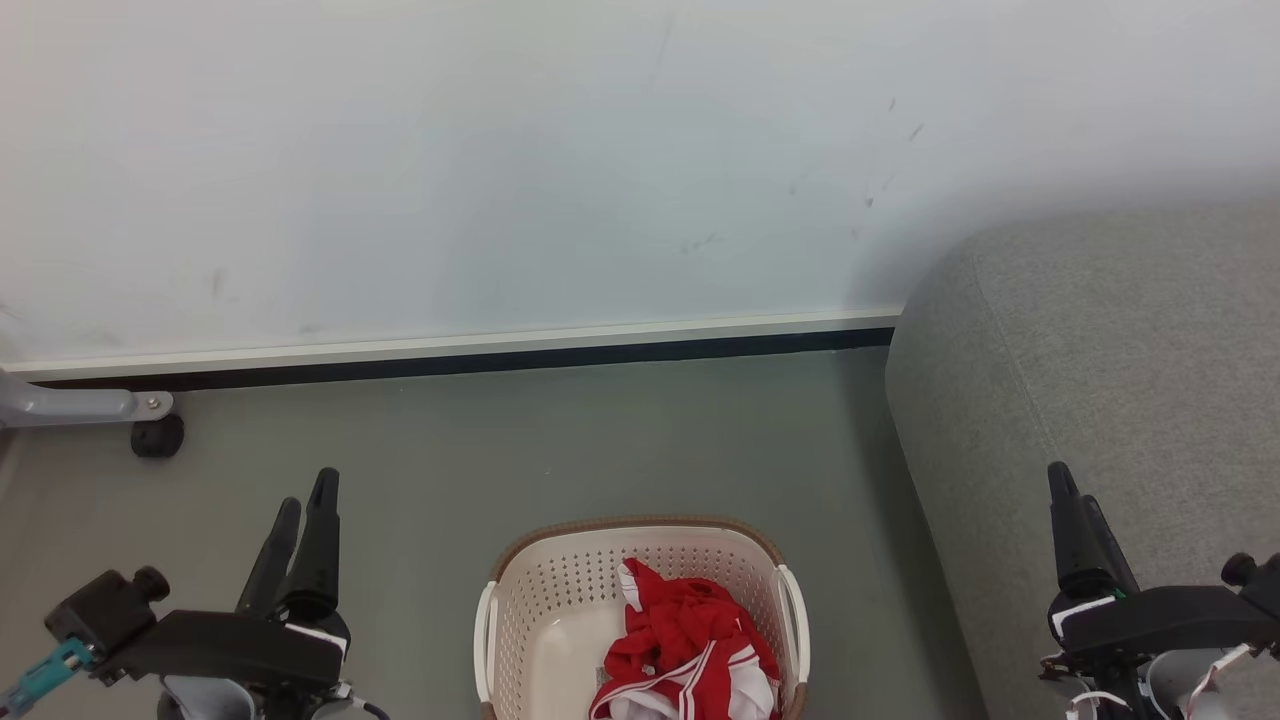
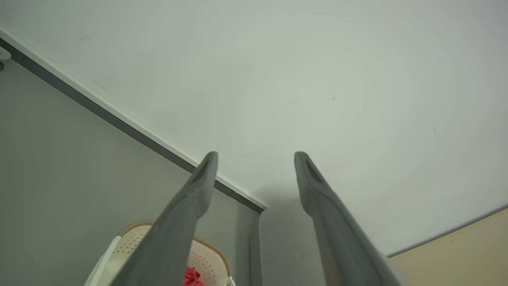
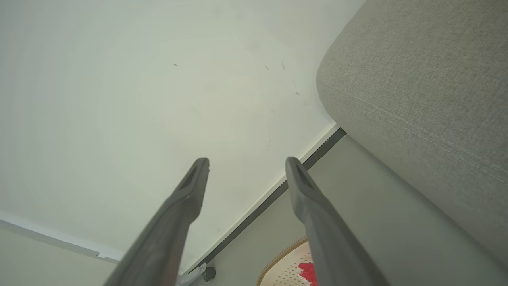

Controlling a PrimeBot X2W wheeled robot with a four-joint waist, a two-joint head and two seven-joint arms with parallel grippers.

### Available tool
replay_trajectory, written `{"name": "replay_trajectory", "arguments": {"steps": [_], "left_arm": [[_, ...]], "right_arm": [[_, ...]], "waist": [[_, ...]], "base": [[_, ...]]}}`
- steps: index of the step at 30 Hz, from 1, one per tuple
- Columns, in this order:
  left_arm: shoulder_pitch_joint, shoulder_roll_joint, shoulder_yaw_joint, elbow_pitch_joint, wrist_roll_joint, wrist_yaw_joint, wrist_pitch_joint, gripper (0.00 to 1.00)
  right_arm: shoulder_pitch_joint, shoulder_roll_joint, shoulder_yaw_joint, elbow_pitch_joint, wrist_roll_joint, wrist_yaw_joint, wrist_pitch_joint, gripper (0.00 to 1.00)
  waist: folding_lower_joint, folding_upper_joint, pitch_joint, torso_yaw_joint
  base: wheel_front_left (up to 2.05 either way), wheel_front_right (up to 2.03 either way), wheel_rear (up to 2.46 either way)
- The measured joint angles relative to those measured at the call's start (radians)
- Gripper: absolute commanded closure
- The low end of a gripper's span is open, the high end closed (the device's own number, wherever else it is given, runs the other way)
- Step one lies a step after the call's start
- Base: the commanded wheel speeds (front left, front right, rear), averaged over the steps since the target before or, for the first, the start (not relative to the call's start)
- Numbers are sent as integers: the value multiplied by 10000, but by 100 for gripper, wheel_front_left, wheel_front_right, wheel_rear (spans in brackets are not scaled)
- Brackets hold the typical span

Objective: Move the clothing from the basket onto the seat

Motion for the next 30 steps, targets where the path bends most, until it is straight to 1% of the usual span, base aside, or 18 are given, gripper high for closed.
{"name": "replay_trajectory", "arguments": {"steps": [5,12,13,15,19,21,25,28,30], "left_arm": [[-118,244,-307,-190,1018,288,-169,0],[-174,537,-663,-391,2242,648,-383,0],[-179,562,-698,-430,2336,702,-420,0],[-205,635,-780,-476,2541,748,-499,0],[-308,752,-974,-497,3177,913,-583,0],[-311,794,-1051,-500,3507,966,-587,0],[-311,857,-1177,-502,3827,1135,-598,0],[-310,924,-1241,-508,4144,1221,-596,0],[-310,955,-1310,-508,4335,1258,-596,0]], "right_arm": [[-153,-249,420,-102,-1066,-247,-173,0],[-316,-499,1011,-150,-2403,-443,-366,0],[-359,-516,1083,-159,-2583,-500,-410,0],[-378,-575,1218,-184,-2917,-512,-424,0],[-476,-683,1559,-150,-3664,-667,-531,0],[-582,-746,1662,-140,-3985,-692,-598,0],[-619,-811,1875,-134,-4520,-846,-702,0],[-638,-867,2033,-119,-4911,-867,-767,0],[-695,-949,2121,-79,-5210,-949,-794,0]], "waist": [[0,0,-2,2],[0,0,-21,11],[0,0,-22,12],[-1,0,-14,17],[0,0,-5,22],[0,0,3,23],[0,0,27,17],[0,0,61,6],[0,0,75,0]], "base": [[0,0,0],[0,0,0],[0,0,0],[0,0,0],[0,0,0],[0,0,0],[0,0,0],[0,0,0],[0,0,0]]}}
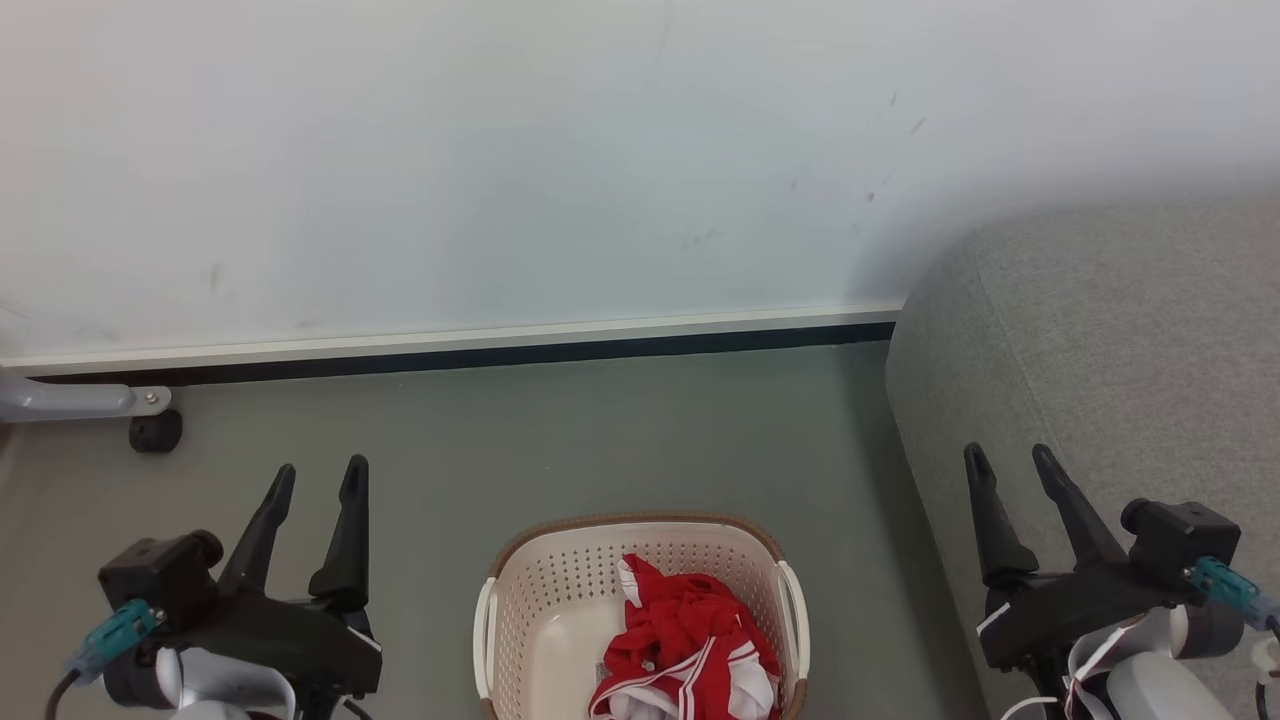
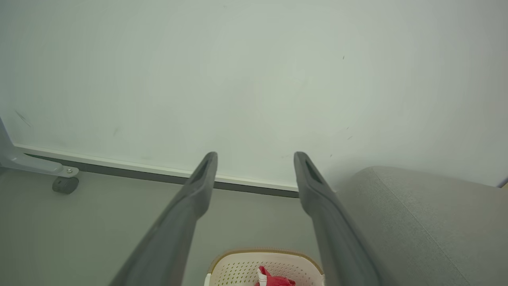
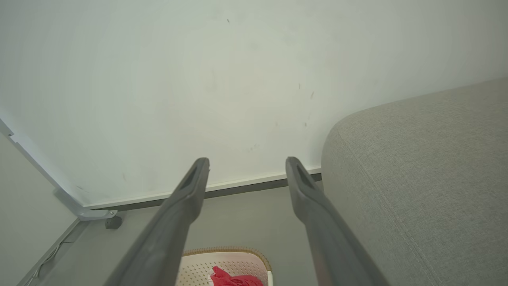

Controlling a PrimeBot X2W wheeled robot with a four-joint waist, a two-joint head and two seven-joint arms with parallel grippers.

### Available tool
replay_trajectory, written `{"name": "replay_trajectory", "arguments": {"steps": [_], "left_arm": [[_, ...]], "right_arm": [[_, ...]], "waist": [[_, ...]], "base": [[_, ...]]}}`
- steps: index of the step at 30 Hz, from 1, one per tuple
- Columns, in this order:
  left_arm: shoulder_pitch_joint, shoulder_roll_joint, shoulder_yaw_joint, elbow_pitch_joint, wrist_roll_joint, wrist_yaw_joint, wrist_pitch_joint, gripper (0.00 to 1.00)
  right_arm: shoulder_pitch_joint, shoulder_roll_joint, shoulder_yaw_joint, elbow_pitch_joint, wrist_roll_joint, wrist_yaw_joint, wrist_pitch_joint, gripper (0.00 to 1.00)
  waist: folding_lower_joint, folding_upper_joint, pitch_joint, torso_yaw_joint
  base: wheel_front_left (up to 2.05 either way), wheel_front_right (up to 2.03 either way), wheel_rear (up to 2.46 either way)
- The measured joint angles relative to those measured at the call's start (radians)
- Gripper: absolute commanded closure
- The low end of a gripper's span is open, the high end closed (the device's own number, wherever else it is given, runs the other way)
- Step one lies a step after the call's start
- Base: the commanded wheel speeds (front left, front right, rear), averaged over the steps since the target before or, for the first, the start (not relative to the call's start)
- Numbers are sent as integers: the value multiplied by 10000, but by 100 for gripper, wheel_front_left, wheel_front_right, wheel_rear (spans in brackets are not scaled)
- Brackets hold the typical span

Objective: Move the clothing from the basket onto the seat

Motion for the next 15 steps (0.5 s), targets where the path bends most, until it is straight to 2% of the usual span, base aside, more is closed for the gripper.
{"name": "replay_trajectory", "arguments": {"steps": [15], "left_arm": [[0,265,-316,-54,1580,458,15,0]], "right_arm": [[-126,-213,610,82,-1770,-355,-441,0]], "waist": [[0,0,17,-44]], "base": [[0,0,0]]}}
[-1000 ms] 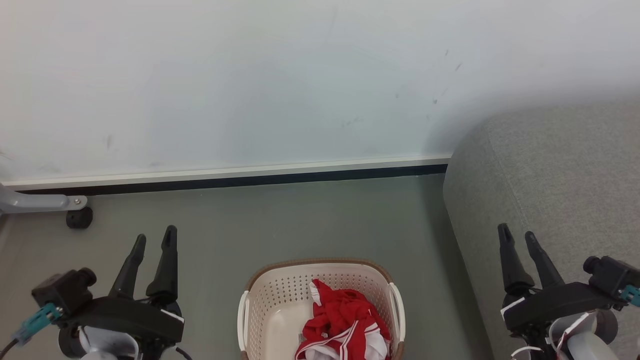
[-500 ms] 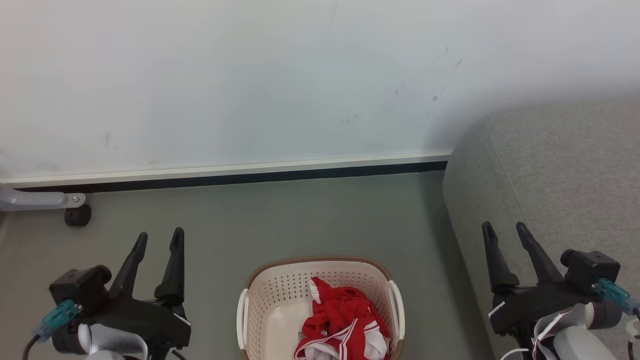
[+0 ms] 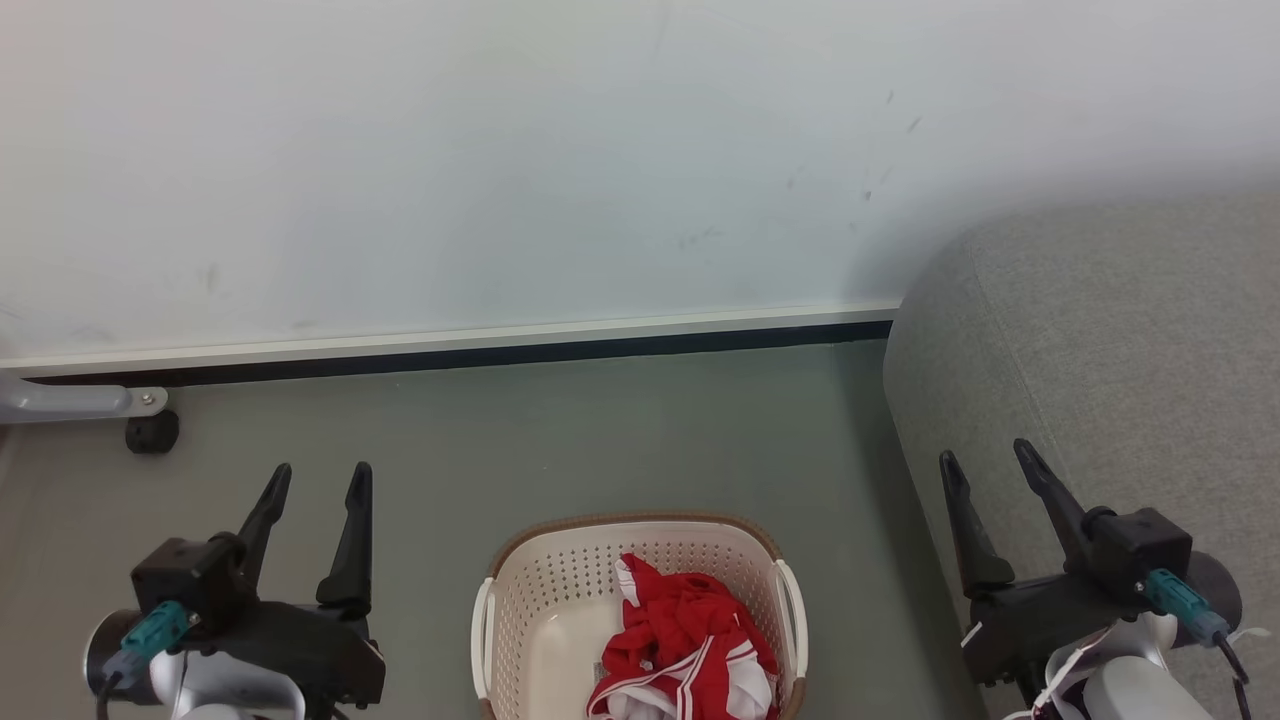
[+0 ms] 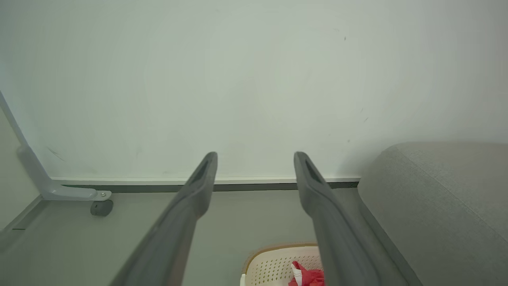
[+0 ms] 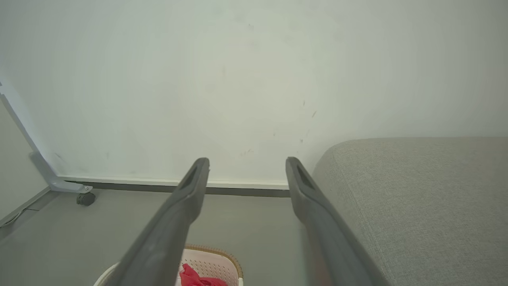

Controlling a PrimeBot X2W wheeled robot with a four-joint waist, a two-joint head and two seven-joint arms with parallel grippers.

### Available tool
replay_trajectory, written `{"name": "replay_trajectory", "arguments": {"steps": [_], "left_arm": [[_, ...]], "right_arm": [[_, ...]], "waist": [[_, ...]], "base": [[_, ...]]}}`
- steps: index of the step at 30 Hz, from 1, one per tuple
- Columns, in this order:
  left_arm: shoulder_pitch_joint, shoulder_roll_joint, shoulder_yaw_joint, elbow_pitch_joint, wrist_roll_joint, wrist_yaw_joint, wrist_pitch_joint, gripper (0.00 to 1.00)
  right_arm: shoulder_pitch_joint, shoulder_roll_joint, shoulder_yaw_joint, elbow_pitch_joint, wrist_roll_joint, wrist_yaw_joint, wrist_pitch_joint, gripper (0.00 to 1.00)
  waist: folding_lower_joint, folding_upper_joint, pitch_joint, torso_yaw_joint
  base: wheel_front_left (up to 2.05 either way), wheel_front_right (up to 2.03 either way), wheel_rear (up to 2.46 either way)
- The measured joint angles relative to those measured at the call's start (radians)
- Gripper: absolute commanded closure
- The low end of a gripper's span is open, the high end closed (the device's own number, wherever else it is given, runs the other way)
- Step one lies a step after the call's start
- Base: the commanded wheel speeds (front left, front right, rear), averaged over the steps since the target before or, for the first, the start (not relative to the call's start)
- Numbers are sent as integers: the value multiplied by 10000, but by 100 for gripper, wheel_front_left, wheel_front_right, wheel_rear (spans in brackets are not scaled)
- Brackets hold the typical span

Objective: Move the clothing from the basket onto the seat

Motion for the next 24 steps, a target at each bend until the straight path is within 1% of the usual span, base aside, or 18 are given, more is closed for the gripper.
{"name": "replay_trajectory", "arguments": {"steps": [8,10,24], "left_arm": [[0,111,-169,-69,663,132,-15,0],[0,98,-196,-90,677,203,-13,0],[21,-36,-173,-127,675,213,86,0]], "right_arm": [[-171,-151,267,17,-830,-173,-232,0],[-172,-153,259,25,-832,-173,-234,0],[-166,-144,167,69,-721,-173,-288,0]], "waist": [[0,0,-1,-28],[0,0,-11,-30],[0,0,-60,-5]], "base": [[0,0,0],[0,0,0],[0,0,0]]}}
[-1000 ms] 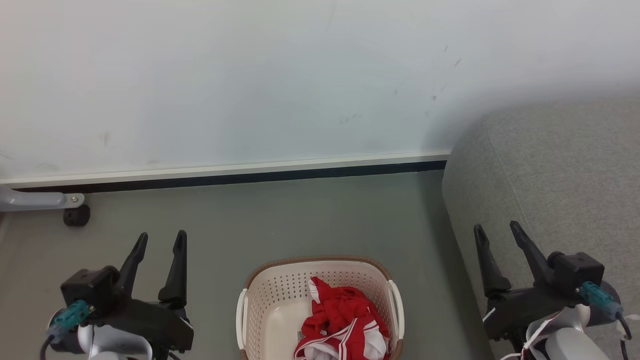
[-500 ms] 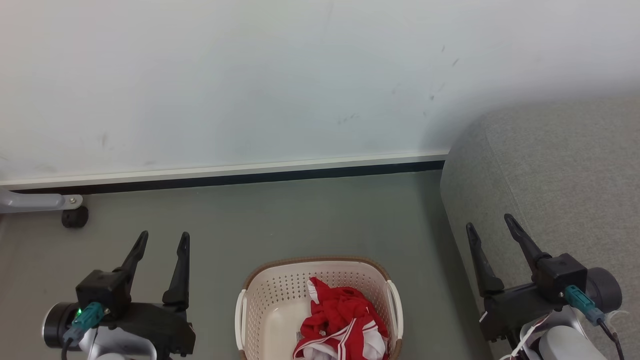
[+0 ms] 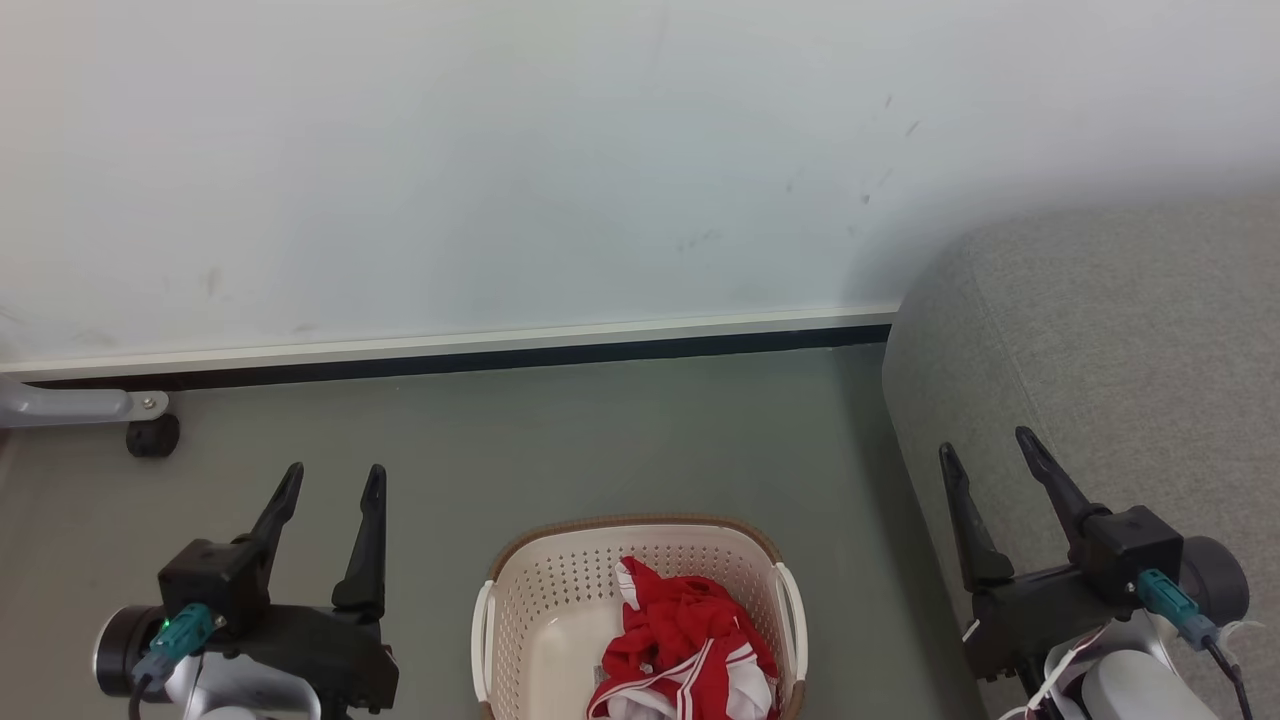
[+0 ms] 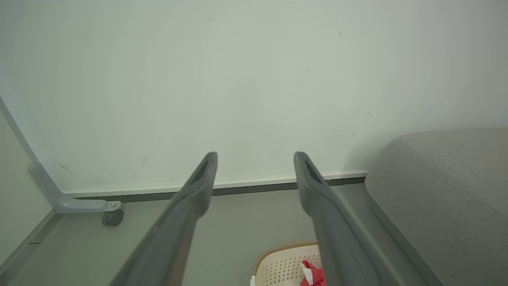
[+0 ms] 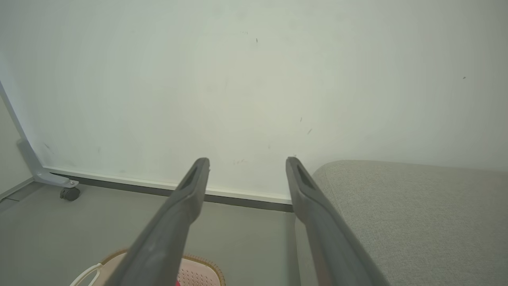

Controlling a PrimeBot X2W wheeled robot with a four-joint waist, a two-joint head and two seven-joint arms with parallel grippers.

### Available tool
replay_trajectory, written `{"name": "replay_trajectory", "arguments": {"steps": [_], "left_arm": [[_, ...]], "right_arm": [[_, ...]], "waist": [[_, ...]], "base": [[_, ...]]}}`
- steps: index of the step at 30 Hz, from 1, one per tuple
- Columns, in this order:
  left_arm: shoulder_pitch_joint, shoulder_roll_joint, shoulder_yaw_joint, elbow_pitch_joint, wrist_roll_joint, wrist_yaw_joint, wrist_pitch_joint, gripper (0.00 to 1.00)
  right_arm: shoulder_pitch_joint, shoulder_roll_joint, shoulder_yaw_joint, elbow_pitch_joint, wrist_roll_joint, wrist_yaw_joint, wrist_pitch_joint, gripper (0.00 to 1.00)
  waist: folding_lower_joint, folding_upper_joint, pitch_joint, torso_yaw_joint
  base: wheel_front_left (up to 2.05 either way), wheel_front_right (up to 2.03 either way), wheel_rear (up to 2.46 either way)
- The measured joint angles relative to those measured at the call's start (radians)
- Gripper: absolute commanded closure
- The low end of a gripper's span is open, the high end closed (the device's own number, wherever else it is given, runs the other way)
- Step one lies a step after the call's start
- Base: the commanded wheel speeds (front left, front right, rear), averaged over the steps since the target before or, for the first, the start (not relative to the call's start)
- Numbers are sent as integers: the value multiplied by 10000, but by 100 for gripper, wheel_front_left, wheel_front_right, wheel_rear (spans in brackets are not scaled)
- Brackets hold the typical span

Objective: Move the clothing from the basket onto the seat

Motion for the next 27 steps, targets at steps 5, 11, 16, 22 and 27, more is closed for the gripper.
{"name": "replay_trajectory", "arguments": {"steps": [5,11,16,22,27], "left_arm": [[30,-36,29,-105,0,2,4,0],[149,-46,146,-299,0,4,13,0],[144,-50,219,-366,0,6,17,0],[79,-104,226,-430,0,6,35,0],[-223,-119,222,-508,2,8,52,0]], "right_arm": [[0,8,-17,-31,31,0,-29,0],[-9,56,-46,-236,82,0,-35,0],[-148,201,-56,-399,88,0,-44,0],[-418,347,-65,-669,88,-2,-77,0],[-621,516,-151,-895,88,-81,-92,0]], "waist": [[0,0,17,1],[0,0,222,-44],[0,0,503,-136],[0,0,946,-328],[1,0,1429,-528]], "base": [[0,0,0],[0,0,0],[0,0,0],[0,0,0],[0,0,0]]}}
